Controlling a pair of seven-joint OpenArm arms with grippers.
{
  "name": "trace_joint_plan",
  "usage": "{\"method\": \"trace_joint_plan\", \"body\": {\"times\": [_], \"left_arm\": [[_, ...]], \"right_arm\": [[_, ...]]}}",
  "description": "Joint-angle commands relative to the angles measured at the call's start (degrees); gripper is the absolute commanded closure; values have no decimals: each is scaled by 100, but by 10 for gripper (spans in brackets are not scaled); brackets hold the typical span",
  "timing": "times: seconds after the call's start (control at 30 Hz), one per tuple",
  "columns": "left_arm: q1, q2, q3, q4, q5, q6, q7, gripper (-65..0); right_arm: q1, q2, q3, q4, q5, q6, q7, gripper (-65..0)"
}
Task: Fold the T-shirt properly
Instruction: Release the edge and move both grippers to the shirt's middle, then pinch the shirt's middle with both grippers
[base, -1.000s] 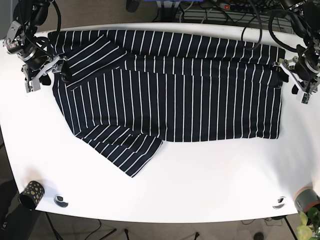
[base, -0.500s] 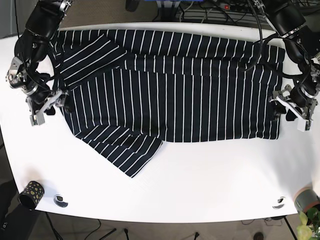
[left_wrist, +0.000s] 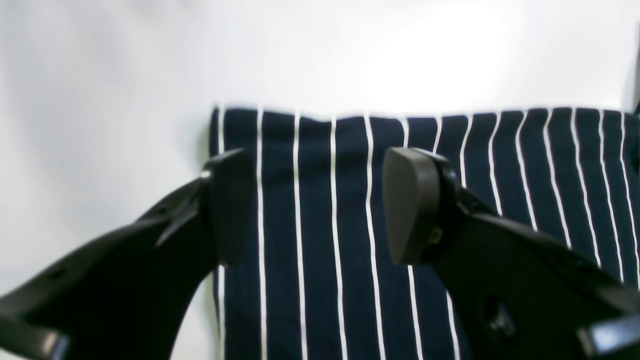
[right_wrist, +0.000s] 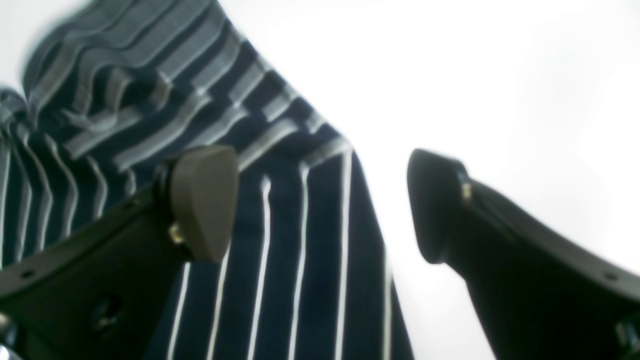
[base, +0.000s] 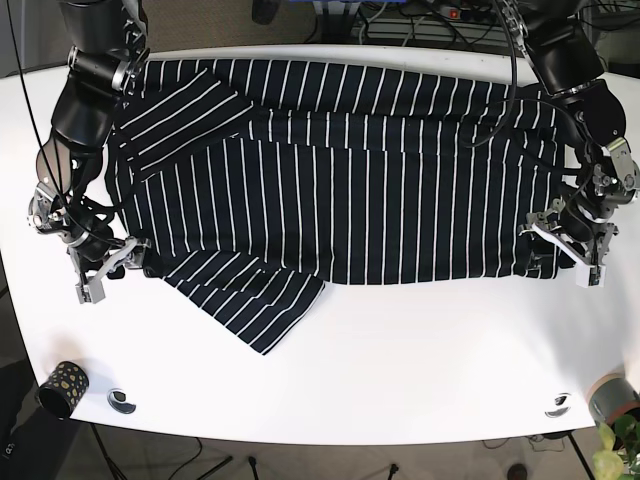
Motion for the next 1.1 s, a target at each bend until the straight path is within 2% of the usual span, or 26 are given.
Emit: {"method": "trace_joint_plan", "body": {"times": [0.0, 0.23, 0.4, 0.53, 0.63, 0.87, 0.97, 1.07], "left_arm": [[-135, -55, -9, 83, -65, -27, -106, -385], [-126, 15, -9, 92, -38, -27, -106, -385], [-126, -2, -9, -13, -38, -27, -106, -385], [-170, -20, -18, -233, -38, -27, -106, -388], [-179, -178, -9, -479, -38, -27, -106, -388], [-531, -363, -9, -998, -38, 0, -106, -393], [-777, -398, -9, -1288, -29, 0, -106, -464], [-988, -556, -9, -1605, -29, 88, -106, -525]], "right_arm": [[226, 160, -42, -405, -99, -12, 350, -499], [481, 152, -385, -1258, -178, -12, 1045, -499], [481, 99, -816, -1284, -178, -25, 1221, -499], [472, -68, -956, -1284, -187, -34, 1230, -488], [472, -95, -965, -1284, -187, -34, 1230, -414], [481, -112, -983, -1276, -187, -43, 1238, -157], [481, -95, -992, -1276, -187, -43, 1238, -68], [481, -95, -992, -1258, -187, -43, 1238, -46]]}}
